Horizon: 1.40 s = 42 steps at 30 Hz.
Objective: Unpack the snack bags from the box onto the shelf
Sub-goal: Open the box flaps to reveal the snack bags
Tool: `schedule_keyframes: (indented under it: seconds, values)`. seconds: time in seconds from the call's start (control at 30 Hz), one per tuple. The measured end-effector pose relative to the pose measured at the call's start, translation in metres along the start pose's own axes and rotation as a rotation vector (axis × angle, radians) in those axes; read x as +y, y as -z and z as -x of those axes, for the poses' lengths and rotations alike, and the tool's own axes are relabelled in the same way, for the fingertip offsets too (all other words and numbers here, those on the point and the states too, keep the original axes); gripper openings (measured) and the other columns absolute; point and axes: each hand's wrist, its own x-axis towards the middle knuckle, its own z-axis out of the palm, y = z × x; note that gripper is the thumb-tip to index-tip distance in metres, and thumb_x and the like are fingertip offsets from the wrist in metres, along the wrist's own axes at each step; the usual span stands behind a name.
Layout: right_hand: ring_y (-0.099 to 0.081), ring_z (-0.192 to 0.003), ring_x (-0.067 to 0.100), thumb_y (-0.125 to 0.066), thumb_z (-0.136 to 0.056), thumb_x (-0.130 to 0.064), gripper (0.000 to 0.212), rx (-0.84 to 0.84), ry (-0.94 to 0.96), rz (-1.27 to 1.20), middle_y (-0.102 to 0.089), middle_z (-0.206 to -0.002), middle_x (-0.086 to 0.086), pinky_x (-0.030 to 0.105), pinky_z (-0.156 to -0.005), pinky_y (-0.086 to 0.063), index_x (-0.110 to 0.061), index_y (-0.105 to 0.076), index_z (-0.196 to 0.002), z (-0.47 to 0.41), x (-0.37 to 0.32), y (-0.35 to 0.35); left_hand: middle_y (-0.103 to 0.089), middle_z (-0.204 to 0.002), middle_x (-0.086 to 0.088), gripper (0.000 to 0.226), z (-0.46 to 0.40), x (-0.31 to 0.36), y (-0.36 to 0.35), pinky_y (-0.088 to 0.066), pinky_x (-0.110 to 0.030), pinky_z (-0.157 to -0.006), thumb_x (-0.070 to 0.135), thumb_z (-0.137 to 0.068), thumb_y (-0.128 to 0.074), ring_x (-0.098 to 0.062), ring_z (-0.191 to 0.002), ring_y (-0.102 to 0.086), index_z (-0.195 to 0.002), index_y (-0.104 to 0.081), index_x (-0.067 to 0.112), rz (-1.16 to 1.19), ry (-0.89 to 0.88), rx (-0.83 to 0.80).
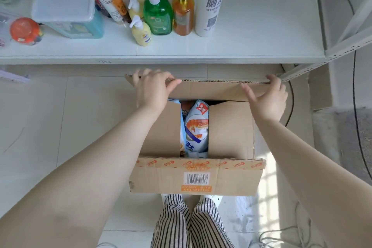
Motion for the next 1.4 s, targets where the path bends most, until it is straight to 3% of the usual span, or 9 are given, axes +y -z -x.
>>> schedule_keyframes:
  seconds: [0.1,0.2,0.3,0.4,0.6,0.77,1.07,1.33,1.4]
  values:
    - [-0.042,-0.133,0.022,-0.071,-0.076,-0.061,0.090,-0.060,-0.174,-0.291,-0.043,-0.145,0.001,0.040,-0.106,-0.038,-0.018,-0.031,-0.145,-0.023,-0.006,-0.014,-0.063,-0.113,-0.004,0.047,-0.022,0.007,-0.008,-0.015,-0.048,-0.114,0.068,-0.083,-0.048,-0.029,-0.116,-0.047,-0.100,-0.070,0.030,-0.042,0.156,-0.003]
    - [-0.046,-0.127,0.019,-0.071,-0.076,-0.061,0.089,-0.059,-0.259,-0.383,-0.047,-0.139,-0.002,0.036,-0.102,-0.040,-0.016,-0.033,-0.143,-0.043,-0.010,-0.027,-0.036,-0.145,-0.011,0.051,-0.035,0.004,-0.022,-0.003,-0.050,-0.117,0.068,-0.077,-0.058,-0.034,-0.140,-0.023,-0.113,-0.064,0.032,0.053,0.314,0.088]
    - [-0.049,-0.109,0.016,-0.072,-0.077,-0.058,0.078,-0.090,-0.288,-0.414,-0.050,-0.120,-0.006,0.031,-0.090,-0.040,-0.016,-0.040,-0.135,-0.059,-0.010,-0.034,-0.007,-0.157,-0.019,0.102,-0.044,-0.006,-0.036,-0.011,-0.056,-0.116,0.069,-0.066,-0.068,-0.039,-0.144,-0.012,-0.149,-0.024,0.031,0.294,0.601,0.105]
    - [-0.052,-0.106,0.018,-0.072,-0.074,-0.063,0.079,-0.114,-0.309,-0.395,-0.053,-0.113,-0.005,0.032,-0.087,-0.042,-0.013,-0.045,-0.129,-0.072,-0.006,-0.040,-0.019,-0.155,-0.015,0.132,-0.046,-0.017,-0.050,-0.028,-0.054,-0.111,0.069,-0.058,-0.074,-0.037,-0.136,-0.034,-0.151,0.009,0.027,0.630,0.834,-0.010]
    - [-0.048,-0.123,0.027,-0.074,-0.065,-0.069,0.093,-0.152,-0.488,-0.364,-0.051,-0.132,0.001,0.047,-0.103,-0.043,-0.014,-0.037,-0.131,-0.067,0.001,-0.072,-0.031,-0.143,-0.005,0.115,-0.051,-0.025,-0.061,-0.030,-0.040,-0.106,0.074,-0.057,-0.071,-0.026,-0.134,-0.026,-0.143,-0.021,0.017,0.545,0.925,-0.064]
    - [-0.038,-0.133,0.033,-0.071,-0.066,-0.073,0.098,-0.097,-0.522,-0.245,-0.043,-0.142,0.008,0.052,-0.106,-0.037,-0.015,-0.034,-0.135,-0.062,-0.002,-0.084,-0.029,-0.142,-0.005,0.113,-0.044,-0.026,-0.064,-0.034,-0.037,-0.094,0.078,-0.059,-0.066,-0.027,-0.130,-0.025,-0.141,-0.019,0.016,0.470,0.914,-0.100]
    - [-0.038,-0.130,0.036,-0.069,-0.049,-0.080,0.115,-0.214,-0.564,-0.204,-0.038,-0.142,0.007,0.054,-0.104,-0.039,-0.020,-0.029,-0.139,-0.071,0.010,-0.100,-0.033,-0.141,-0.014,0.115,-0.042,-0.040,-0.079,-0.032,-0.041,-0.101,0.084,-0.061,-0.058,-0.031,-0.131,-0.030,-0.142,-0.018,0.013,0.359,0.948,-0.276]
    - [-0.044,-0.128,0.035,-0.082,-0.060,-0.063,0.103,-0.201,-0.566,-0.157,-0.043,-0.140,0.011,0.049,-0.106,-0.040,-0.011,-0.033,-0.134,-0.077,0.038,-0.124,-0.023,-0.148,-0.018,0.125,-0.048,-0.044,-0.115,-0.030,-0.045,-0.107,0.071,-0.063,-0.071,-0.032,-0.138,-0.021,-0.153,-0.004,0.016,0.368,0.913,-0.331]
    - [-0.047,-0.126,0.034,-0.083,-0.057,-0.063,0.102,-0.190,-0.547,-0.133,-0.047,-0.137,0.012,0.050,-0.106,-0.041,-0.009,-0.036,-0.130,-0.080,0.043,-0.132,-0.027,-0.143,-0.017,0.127,-0.046,-0.049,-0.128,-0.034,-0.046,-0.105,0.074,-0.057,-0.073,-0.033,-0.134,-0.027,-0.152,-0.011,0.018,0.354,0.919,-0.311]
